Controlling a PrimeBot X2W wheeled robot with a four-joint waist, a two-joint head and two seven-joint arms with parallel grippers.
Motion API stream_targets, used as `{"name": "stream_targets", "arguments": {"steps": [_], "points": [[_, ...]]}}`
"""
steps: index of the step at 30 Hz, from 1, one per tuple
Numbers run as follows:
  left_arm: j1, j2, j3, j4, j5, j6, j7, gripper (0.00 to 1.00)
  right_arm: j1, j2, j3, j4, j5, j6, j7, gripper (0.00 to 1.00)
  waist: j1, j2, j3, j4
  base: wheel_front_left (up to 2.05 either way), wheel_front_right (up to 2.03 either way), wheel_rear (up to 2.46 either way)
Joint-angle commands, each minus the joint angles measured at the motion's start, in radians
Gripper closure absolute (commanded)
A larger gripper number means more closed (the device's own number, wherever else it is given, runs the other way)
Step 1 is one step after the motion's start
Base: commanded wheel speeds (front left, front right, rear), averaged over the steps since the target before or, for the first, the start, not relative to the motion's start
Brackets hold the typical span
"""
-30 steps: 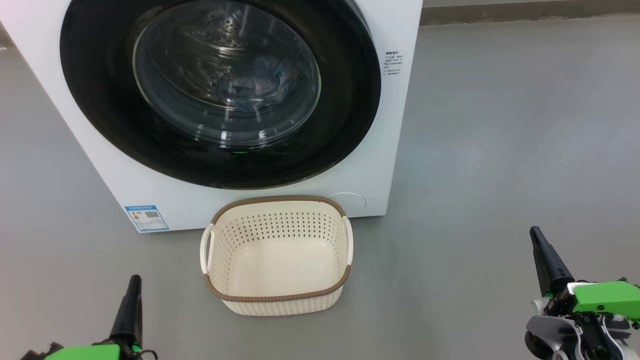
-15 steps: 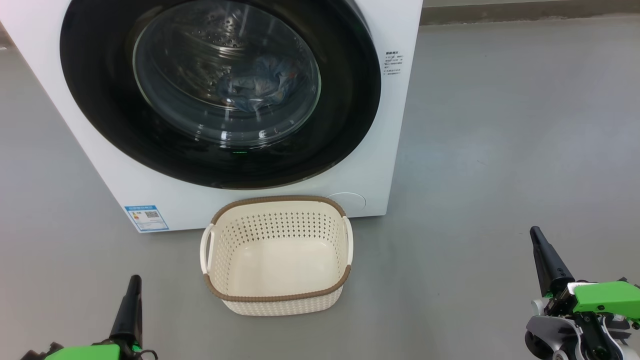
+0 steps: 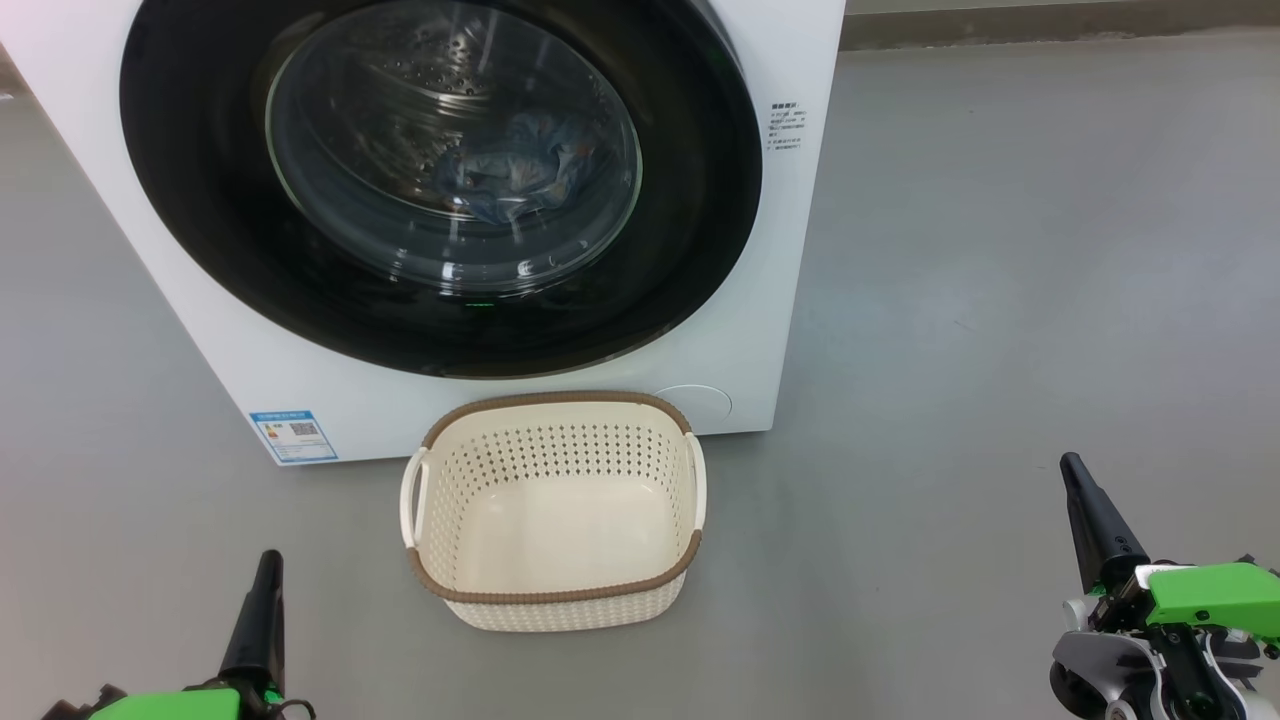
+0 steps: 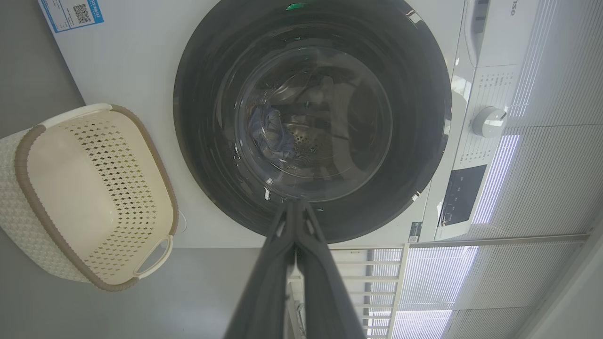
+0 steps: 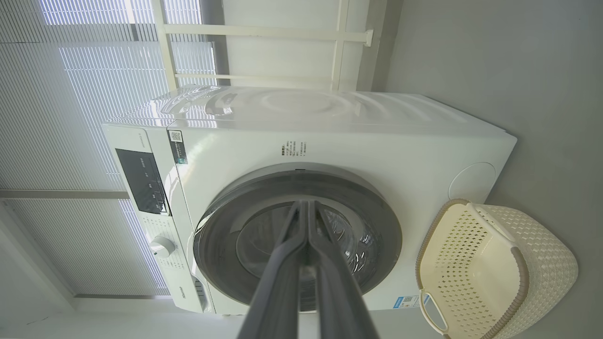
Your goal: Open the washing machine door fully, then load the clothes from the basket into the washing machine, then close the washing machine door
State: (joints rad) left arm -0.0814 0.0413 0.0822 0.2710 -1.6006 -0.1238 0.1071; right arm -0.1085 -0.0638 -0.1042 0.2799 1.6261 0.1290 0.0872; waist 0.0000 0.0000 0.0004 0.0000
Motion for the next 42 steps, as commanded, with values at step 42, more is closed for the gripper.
{"name": "stream_targets", "arguments": {"steps": [42], "points": [[-0.034, 0.009, 0.034, -0.019, -0.006, -0.007, 0.007, 1.00, -0.005, -0.001, 0.009, -0.030, -0.002, 0.002, 0.011, 1.00, 0.0000, 0.0000, 0.000, 0.000, 0.00, 0.00, 0.00]]}}
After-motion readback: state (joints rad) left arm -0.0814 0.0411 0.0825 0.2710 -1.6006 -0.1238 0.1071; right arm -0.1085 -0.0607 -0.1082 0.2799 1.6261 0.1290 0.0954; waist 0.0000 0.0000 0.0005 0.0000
